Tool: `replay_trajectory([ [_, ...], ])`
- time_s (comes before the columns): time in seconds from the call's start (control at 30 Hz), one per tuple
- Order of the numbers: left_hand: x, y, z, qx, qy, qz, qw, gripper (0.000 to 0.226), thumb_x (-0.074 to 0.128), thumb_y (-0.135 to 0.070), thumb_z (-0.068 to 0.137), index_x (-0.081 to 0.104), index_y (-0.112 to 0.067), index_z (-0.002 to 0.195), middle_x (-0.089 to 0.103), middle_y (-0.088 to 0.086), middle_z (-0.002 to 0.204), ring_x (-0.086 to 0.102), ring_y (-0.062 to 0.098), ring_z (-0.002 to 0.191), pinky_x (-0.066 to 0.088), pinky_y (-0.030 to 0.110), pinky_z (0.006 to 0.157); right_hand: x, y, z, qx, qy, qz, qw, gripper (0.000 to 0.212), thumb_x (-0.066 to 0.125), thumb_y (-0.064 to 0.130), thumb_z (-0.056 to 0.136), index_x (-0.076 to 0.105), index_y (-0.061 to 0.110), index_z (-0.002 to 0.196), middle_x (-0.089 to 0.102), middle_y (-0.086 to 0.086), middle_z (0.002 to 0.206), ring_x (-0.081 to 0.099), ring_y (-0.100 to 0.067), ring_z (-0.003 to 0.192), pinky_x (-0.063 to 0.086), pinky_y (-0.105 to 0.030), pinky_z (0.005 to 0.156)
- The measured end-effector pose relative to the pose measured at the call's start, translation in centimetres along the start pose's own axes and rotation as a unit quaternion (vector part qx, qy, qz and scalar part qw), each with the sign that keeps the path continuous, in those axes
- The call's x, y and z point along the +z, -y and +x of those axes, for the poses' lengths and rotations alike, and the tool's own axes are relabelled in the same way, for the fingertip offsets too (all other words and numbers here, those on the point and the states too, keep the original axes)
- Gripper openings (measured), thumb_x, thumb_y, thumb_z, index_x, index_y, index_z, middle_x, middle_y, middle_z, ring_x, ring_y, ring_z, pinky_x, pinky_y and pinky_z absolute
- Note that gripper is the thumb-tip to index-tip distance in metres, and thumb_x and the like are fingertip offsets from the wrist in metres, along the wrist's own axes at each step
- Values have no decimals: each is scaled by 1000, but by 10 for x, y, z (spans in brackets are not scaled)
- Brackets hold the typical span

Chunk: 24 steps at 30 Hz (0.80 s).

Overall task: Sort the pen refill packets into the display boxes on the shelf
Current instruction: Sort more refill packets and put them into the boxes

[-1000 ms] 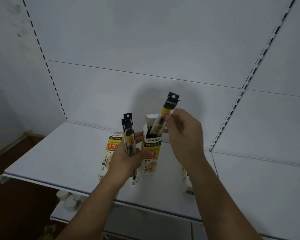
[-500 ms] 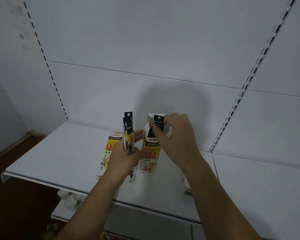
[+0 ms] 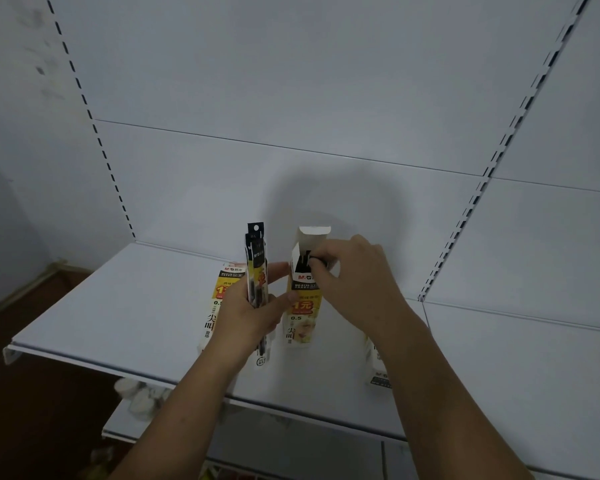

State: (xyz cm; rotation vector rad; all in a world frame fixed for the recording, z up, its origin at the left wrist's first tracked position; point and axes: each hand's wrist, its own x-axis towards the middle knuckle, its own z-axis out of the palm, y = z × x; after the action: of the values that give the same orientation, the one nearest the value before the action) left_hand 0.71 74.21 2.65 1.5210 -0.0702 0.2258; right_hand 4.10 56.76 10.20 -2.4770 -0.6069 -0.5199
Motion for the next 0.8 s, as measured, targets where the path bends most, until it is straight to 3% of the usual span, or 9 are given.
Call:
replay_trajectory([
  [0.1,-2,3,0,-1,-10,4,1000,40,77,-15,94,72,-50,112,68,20,74,53,18,55,47,35,56,-2,3,0,-7,1,-16,1000,18,57,36,101,75,34,106,71,14,92,50,-15,90,38,-41,88],
  [0.23,-4,3,0,-7,-11,17,1000,37,77,-18,94,68,-33,127,64,12,67,53,17,54,47,35,57,-6,3,-2,-2,-31,10,999,15,60,31,100,76,32,100,69,15,89,52,-15,89,38,-40,86],
  [0.37,-7,3,-3,-16,-35,13,999,21,71,-22,98,70,-32,117,62,-2,70,52,19,61,48,36,58,2,3,-4,0,7,-19,1000,21,56,31,101,75,30,91,70,14,86,51,-16,84,41,-44,86],
  [0.43,-10,3,-6,-27,-34,-61,997,11,68,-28,101,71,-25,110,59,-1,76,48,17,58,42,32,52,2,1,-4,1,-2,-16,1000,22,56,32,102,74,27,91,69,13,86,50,-16,84,41,-43,85],
  [0.5,-15,2,-8,-59,-13,-181,982,25,63,-35,94,68,-14,107,54,2,77,41,15,52,34,26,46,2,-1,-5,0,-13,-3,1000,22,55,32,103,73,26,92,66,12,86,49,-15,85,40,-42,85],
  [0.6,-23,-3,-12,-98,50,-303,947,28,55,-34,92,63,-10,104,45,3,72,36,14,48,31,23,43,3,-1,-8,-9,-47,21,999,15,59,29,102,73,27,96,66,12,91,51,-13,87,42,-42,86],
  [0.7,-25,-9,-18,-115,97,-321,935,27,53,-34,94,61,-10,104,42,3,71,36,14,48,30,24,44,6,1,-14,-27,-107,71,991,17,61,23,98,74,31,104,65,13,101,53,-11,94,45,-41,87],
  [0.8,-23,-17,-25,-105,101,-254,956,29,53,-37,97,60,-10,101,43,6,70,35,16,50,28,26,47,6,6,-20,-49,-161,102,980,18,60,21,96,75,27,105,65,12,103,54,-8,96,49,-38,85],
])
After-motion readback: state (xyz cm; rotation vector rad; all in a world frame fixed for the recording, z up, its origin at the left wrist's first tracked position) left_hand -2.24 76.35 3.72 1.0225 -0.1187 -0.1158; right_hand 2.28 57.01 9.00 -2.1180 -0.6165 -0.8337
